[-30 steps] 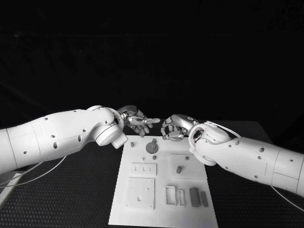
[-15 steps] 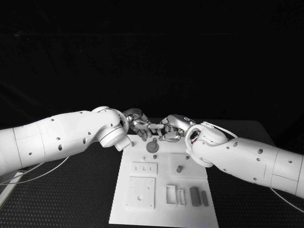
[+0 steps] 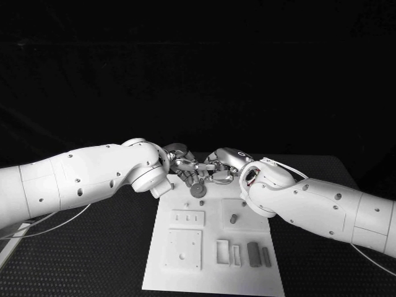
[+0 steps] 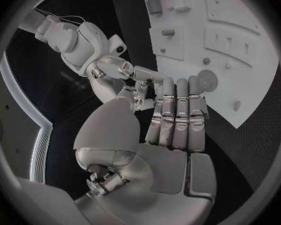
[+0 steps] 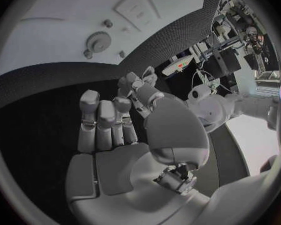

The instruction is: Assemble the parts on the task board

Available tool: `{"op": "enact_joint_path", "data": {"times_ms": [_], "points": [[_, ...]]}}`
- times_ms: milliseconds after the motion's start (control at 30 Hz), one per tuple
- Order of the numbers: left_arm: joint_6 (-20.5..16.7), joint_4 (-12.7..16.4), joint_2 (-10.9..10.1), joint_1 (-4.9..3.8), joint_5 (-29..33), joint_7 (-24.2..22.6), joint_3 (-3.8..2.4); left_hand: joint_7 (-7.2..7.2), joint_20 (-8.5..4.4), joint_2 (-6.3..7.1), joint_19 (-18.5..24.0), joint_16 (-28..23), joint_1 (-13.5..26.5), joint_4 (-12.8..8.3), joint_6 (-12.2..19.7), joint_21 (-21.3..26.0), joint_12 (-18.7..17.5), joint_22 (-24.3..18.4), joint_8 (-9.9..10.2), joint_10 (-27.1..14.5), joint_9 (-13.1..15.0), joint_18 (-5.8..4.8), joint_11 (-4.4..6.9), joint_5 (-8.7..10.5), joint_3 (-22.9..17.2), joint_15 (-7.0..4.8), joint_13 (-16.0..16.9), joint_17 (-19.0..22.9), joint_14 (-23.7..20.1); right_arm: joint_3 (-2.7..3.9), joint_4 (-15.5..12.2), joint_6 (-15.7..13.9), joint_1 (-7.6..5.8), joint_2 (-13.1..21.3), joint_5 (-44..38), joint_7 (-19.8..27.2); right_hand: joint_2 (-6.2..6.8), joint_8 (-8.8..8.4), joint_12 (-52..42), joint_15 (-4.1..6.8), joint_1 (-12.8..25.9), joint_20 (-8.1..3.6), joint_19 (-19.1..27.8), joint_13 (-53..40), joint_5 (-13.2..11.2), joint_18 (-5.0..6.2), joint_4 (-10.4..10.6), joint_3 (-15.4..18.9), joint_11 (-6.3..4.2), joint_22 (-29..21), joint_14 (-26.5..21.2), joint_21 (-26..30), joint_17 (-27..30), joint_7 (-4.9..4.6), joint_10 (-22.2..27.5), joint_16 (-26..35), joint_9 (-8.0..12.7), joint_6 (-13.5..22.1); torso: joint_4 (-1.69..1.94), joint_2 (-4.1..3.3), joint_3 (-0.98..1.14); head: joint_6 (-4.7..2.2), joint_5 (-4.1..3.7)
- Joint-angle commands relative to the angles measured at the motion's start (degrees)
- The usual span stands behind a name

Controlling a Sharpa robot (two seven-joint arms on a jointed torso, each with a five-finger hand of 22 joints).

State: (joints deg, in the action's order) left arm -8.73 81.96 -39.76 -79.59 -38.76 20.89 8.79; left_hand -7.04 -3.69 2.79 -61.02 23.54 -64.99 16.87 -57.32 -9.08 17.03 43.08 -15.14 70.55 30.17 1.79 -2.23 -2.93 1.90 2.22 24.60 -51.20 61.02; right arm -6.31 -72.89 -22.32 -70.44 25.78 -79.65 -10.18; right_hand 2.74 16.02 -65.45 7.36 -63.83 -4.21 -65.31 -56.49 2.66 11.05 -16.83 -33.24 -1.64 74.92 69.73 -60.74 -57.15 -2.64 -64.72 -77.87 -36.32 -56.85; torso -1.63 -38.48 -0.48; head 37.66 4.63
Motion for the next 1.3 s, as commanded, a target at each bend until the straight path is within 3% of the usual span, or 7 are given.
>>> {"op": "enact_joint_path", "data": {"times_ms": [33,267,400,600,667,967,1300], "points": [[1.16,0.02,0.07,-0.03,-0.44,1.28,0.02,0.16,0.01,-0.68,-0.29,0.32,-0.22,-0.02,-0.48,0.10,0.09,0.12,-0.28,0.37,-0.08,0.63,0.28,-0.09,0.43,-0.25,0.07,0.10,0.30,0.04,-0.72,-1.48,0.01,0.25,-0.74,-0.07,-0.45,1.11,0.28,0.30,-0.36,-0.28,-0.18,0.08,0.11,3.95,0.01,-0.32,0.00,0.43,0.12,-0.28,0.10,-2.13,-0.42,0.26,-1.36,-3.19,0.02,-0.02,-0.05,0.02,0.05],[1.10,-0.14,-0.01,-0.04,-0.14,1.48,0.03,0.23,-0.06,-1.51,-0.37,0.37,-1.22,-0.06,-0.69,0.21,-0.19,0.31,-0.22,0.66,-0.29,0.57,0.35,-0.40,0.36,-0.31,0.04,0.13,0.36,0.05,-2.00,-2.04,0.01,1.00,-0.86,-0.05,-0.30,1.13,0.28,0.35,-0.38,-0.42,-0.37,0.12,0.11,3.95,0.01,-0.41,-0.05,0.40,0.34,-0.31,0.16,-2.09,-0.61,0.28,-1.42,-3.34,-0.02,-0.02,-0.08,0.24,0.14],[0.85,-0.22,0.01,-0.04,0.56,1.56,0.03,0.21,-0.08,-2.17,-0.38,0.39,-2.42,-0.09,-0.81,0.42,-0.59,0.55,-0.09,0.90,-0.59,0.46,0.33,-2.22,0.51,-0.29,0.02,0.20,0.35,0.05,-2.50,-2.25,0.01,1.18,-0.88,-0.06,-0.26,1.12,0.28,0.36,-0.37,-0.47,-0.44,0.14,0.11,3.95,0.01,-0.44,-0.06,0.39,0.42,-0.33,0.18,-2.08,-0.69,0.30,-1.43,-3.40,0.00,-0.03,-0.08,0.31,0.18],[1.04,-0.46,0.00,-0.04,0.95,1.66,0.03,0.15,-0.04,-3.84,-0.46,0.51,-6.72,-0.15,-1.04,1.20,-1.71,1.41,0.14,1.45,-1.32,0.27,0.27,-10.44,2.19,-0.25,0.18,0.32,0.26,0.05,-3.36,-2.46,0.06,1.50,-0.92,-0.03,-0.20,1.12,0.25,0.39,-0.38,-0.54,-0.58,0.15,0.11,3.95,0.02,-0.48,-0.08,0.38,0.57,-0.38,0.20,-2.06,-0.83,0.27,-1.45,-3.46,-0.01,-0.02,-0.01,0.42,0.21],[1.11,-0.41,0.01,-0.04,0.95,1.70,0.03,0.19,-0.06,-3.83,-0.55,0.57,-7.67,-0.19,-1.15,1.33,-1.80,1.58,0.09,1.64,-1.38,0.27,0.32,-11.94,2.53,-0.27,0.27,0.32,0.30,0.05,-3.44,-2.47,0.08,1.51,-0.92,-0.03,-0.19,1.12,0.25,0.40,-0.37,-0.56,-0.62,0.16,0.11,3.95,0.02,-0.49,-0.09,0.37,0.61,-0.39,0.21,-2.05,-0.87,0.27,-1.45,-3.48,-0.02,-0.02,-0.02,0.47,0.15],[1.37,-0.36,0.19,-0.04,0.95,1.94,0.04,0.42,-0.08,-3.26,-0.83,0.74,-9.84,-0.19,-1.73,1.64,-1.86,2.01,-0.20,2.34,-1.46,0.24,0.56,-14.65,3.02,-0.30,0.65,0.28,0.40,0.05,-3.53,-2.32,0.08,1.49,-1.23,-0.13,-0.14,1.09,0.26,0.42,-0.35,-0.66,-0.75,0.19,0.11,3.95,0.01,-0.55,-0.11,0.35,0.77,-0.42,0.25,-2.03,-1.00,0.28,-1.47,-3.54,0.00,-0.01,-0.02,0.56,0.20],[1.77,-0.28,0.34,-0.04,0.32,2.03,0.04,0.73,-0.14,-2.73,-1.17,0.89,-8.24,-0.06,-2.45,1.86,-1.72,2.32,-0.52,3.12,-1.48,0.22,0.88,-13.08,3.11,-0.36,1.04,0.22,0.51,0.05,-3.48,-1.58,0.08,1.17,-1.39,-0.23,-0.10,1.06,0.28,0.43,-0.35,-0.73,-0.83,0.23,0.11,3.95,0.00,-0.62,-0.12,0.34,0.88,-0.42,0.28,-2.02,-1.08,0.30,-1.48,-3.58,0.00,-0.06,-0.07,0.65,0.16]]}}
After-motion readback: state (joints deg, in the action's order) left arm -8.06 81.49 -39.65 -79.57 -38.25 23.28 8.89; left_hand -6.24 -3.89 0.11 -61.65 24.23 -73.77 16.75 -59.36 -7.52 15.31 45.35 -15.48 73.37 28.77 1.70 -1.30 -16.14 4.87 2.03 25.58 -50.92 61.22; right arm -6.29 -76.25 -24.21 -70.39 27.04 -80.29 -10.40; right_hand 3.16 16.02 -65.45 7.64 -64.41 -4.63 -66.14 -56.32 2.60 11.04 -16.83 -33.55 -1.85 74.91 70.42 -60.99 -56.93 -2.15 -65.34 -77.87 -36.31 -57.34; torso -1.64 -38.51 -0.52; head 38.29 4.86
